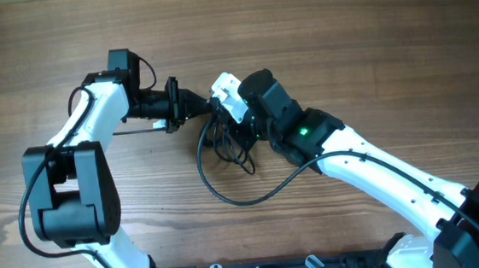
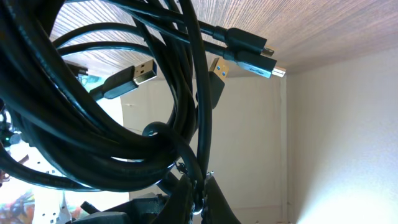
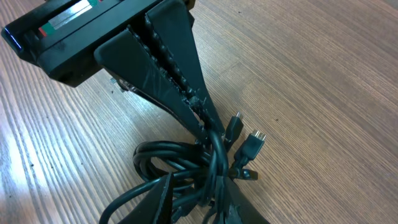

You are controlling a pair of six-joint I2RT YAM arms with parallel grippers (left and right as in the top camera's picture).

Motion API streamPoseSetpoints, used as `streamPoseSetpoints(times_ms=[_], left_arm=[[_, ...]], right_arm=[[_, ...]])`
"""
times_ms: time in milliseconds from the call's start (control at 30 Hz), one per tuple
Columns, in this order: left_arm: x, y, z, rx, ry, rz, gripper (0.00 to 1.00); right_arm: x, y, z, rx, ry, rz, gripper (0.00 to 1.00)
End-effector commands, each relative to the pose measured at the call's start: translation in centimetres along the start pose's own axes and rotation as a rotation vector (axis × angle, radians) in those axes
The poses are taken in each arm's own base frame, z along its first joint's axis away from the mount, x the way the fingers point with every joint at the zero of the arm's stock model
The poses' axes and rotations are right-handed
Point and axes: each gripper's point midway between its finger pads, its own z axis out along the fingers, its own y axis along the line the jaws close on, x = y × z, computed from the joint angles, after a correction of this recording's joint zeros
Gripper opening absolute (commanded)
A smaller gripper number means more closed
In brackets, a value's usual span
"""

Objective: Untangle cables

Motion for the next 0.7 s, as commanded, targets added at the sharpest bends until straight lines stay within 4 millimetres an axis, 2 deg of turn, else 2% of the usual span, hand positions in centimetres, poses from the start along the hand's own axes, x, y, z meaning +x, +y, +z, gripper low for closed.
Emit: streamPoseSetpoints(times_ms=[0,200,533,667], left_arm=[[1.4,-0.1,-0.2,0.002,0.041,-0.011,0.04],[1.5,-0.1,-0.2,0.001,0.048,-0.013,0.04],[1.5,-0.1,-0.2,0.001,0.048,-0.013,0.04],[1.5,-0.1,-0.2,0.001,0.047,-0.013,0.04]], right_arm=[[0.4,0.6,0.4,-0.022,0.013,-0.032,0.25],[1.6,-0.8,0.8,0.056,0.061,-0.035,0.25],[2.7,-0.7,2.0,0.046,0.097,-0.007,0.25],[3.0,-1.6,2.1,0.097,0.111,0.003,0.19]])
